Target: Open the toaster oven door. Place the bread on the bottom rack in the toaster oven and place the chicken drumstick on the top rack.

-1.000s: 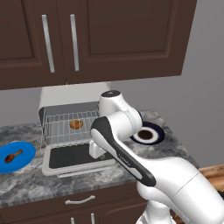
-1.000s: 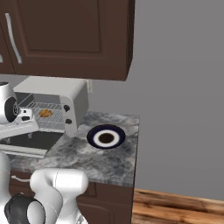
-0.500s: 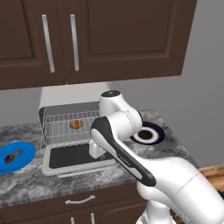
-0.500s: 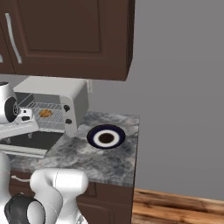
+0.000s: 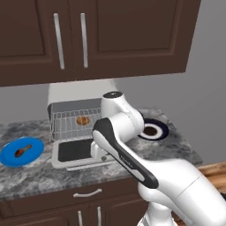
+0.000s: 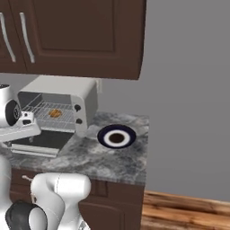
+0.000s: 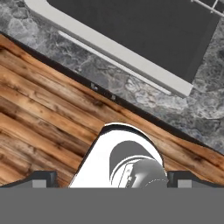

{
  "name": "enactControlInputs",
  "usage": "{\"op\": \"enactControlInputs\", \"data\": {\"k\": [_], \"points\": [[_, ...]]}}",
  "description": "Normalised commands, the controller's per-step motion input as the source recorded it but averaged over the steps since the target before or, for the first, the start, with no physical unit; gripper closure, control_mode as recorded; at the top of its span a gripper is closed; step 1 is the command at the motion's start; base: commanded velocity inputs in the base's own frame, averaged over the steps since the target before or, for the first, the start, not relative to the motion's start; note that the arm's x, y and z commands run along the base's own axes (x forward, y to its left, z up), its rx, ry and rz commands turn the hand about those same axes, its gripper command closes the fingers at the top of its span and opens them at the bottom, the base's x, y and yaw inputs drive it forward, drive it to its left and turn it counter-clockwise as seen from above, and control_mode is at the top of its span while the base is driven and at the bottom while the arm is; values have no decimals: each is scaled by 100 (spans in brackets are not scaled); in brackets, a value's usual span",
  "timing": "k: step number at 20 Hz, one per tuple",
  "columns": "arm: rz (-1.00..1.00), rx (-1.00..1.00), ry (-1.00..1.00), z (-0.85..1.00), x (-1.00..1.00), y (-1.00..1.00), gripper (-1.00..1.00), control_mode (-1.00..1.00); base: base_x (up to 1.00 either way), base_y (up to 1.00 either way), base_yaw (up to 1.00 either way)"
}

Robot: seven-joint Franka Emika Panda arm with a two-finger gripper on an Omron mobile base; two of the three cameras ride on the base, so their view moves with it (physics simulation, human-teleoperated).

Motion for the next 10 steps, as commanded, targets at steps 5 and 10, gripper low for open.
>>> {"op": "enactControlInputs", "data": {"k": [5,10], "points": [[0,0,0,0,0,0,-100,100,4,68,-3],[0,0,0,0,0,0,-100,100,15,60,-1]]}}
